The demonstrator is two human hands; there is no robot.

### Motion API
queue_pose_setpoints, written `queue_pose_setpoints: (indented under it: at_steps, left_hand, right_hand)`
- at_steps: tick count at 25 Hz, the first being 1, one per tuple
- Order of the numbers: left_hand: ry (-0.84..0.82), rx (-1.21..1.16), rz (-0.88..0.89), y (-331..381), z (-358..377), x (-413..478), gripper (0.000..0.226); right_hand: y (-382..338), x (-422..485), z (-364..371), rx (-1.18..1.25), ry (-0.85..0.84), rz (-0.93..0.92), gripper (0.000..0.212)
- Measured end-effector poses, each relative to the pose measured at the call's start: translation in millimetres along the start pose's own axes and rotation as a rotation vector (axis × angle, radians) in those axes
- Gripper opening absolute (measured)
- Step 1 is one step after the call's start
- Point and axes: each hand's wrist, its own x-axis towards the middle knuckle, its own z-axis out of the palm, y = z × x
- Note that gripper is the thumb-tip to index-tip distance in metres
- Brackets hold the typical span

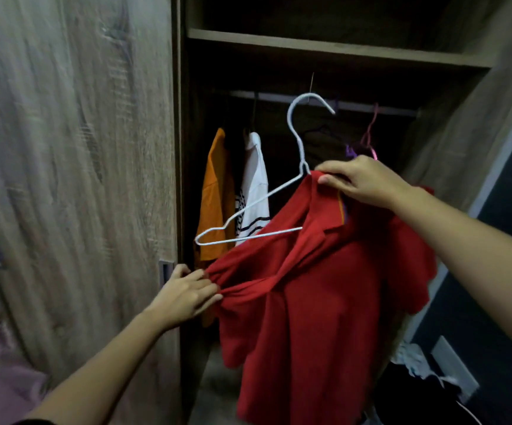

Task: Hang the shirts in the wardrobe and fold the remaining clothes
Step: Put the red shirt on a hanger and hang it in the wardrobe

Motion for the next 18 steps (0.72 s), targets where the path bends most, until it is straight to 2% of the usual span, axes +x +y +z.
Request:
queue_pose_setpoints:
  at_steps: [5, 7, 9, 11, 13, 16, 17, 18]
  left_hand:
    - [-0.066, -0.172, 0.048, -51.3, -40.8, 2.6, 0.045]
    - [-0.004, -0.251, -0.022, -56.5, -58.8, 21.6, 0.049]
    - [0.109, -0.307, -0.150, -48.2, -72.3, 47.7, 0.049]
    - [0.174, -0.328, -0.175, -27.0, -82.9, 81.9, 0.037]
    - [0.166, -0.311, 0.016, 1.4, -91.1, 108.9, 0.024]
    - [0.030, -0.241, 0.355, 16.9, -90.2, 107.9, 0.022]
    - [0.060, -0.170, 0.342, 13.6, -88.8, 101.1, 0.028]
    - [0.150, -0.096, 0.219, 8.7, -88.2, 94.3, 0.035]
  right_hand:
    - [9.3, -36.7, 22.3, -0.043, -0.026, 0.050, 0.078]
    - [1.1, -39.7, 32.6, -0.061, 0.009, 0.062, 0.089]
    - [-5.9, -37.6, 44.5, -0.082, 0.049, 0.112, 0.089]
    - [-18.4, -30.0, 57.2, -0.022, 0.060, 0.183, 0.079]
    - [-28.5, -21.7, 65.5, 0.159, 0.105, 0.258, 0.062]
    - [-26.4, -22.7, 64.4, 0.359, 0.183, 0.334, 0.041]
    - [-23.3, -27.8, 62.6, 0.394, 0.204, 0.330, 0.034]
    - [-21.5, -33.2, 61.5, 0.427, 0.228, 0.310, 0.029]
